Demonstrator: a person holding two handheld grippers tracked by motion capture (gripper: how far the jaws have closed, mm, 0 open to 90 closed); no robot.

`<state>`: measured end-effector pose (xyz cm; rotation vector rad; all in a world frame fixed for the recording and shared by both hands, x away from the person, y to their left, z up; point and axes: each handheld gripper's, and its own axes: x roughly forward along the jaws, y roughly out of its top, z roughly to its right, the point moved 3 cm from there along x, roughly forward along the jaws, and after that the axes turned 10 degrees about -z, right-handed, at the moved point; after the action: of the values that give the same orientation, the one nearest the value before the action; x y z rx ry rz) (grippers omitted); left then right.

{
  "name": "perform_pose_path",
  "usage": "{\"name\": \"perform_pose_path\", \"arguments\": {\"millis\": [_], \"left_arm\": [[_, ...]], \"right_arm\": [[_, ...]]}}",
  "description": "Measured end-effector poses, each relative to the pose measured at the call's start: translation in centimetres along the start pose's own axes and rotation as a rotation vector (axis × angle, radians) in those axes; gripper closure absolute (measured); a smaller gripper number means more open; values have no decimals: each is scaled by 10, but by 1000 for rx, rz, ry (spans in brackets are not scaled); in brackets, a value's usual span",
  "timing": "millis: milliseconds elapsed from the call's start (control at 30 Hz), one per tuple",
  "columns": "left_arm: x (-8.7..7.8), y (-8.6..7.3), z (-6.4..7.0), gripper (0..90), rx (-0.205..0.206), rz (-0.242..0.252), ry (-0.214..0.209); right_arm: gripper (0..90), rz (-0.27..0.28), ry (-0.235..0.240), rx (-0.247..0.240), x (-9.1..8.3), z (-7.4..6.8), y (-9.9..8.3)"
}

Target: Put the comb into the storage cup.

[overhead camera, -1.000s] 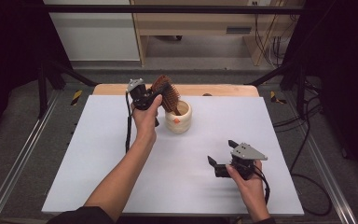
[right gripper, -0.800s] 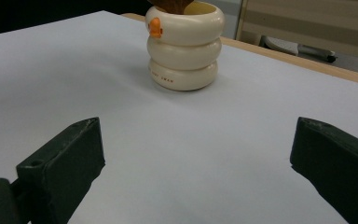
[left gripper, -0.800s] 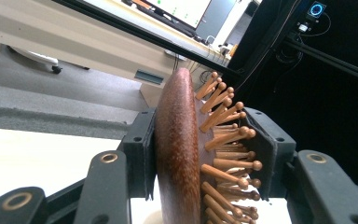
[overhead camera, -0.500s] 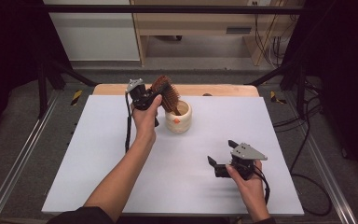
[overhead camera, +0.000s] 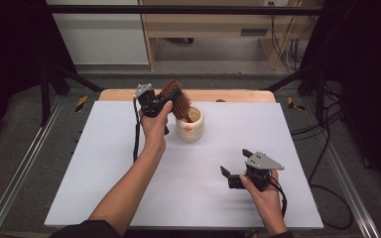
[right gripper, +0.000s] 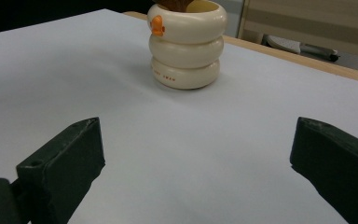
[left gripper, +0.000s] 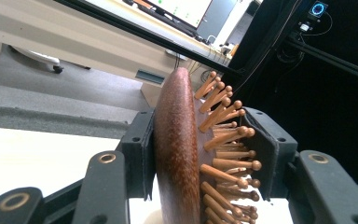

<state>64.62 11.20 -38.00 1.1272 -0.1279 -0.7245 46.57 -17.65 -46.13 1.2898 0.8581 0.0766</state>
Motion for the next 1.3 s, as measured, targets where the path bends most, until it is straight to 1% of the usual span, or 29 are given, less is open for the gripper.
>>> {"name": "perform_pose_path", "arguments": {"millis": [167, 333, 600, 800, 1033, 1133, 1300], "left_arm": [[0, 0, -1, 476, 5, -3, 1], [1, 0, -2, 458, 3, -5, 14], [1, 0, -4, 433, 3, -7, 15], [0, 0, -4, 412, 26, -8, 24], [-1, 0, -3, 370, 29, -7, 19], [0, 0, -2, 346, 26, -4, 11], [1, 0, -1, 320, 40, -1, 17]], "right_arm": [[30, -1, 0, 0, 0, 0, 0], [30, -1, 1, 1, 0, 0, 0], [30, -2, 2, 0, 0, 0, 0], [30, -3, 4, -1, 1, -1, 0], [30, -2, 5, -1, 0, -1, 0], [30, -2, 7, -1, 0, -1, 0], [30, -5, 6, -1, 1, -1, 0]]}}
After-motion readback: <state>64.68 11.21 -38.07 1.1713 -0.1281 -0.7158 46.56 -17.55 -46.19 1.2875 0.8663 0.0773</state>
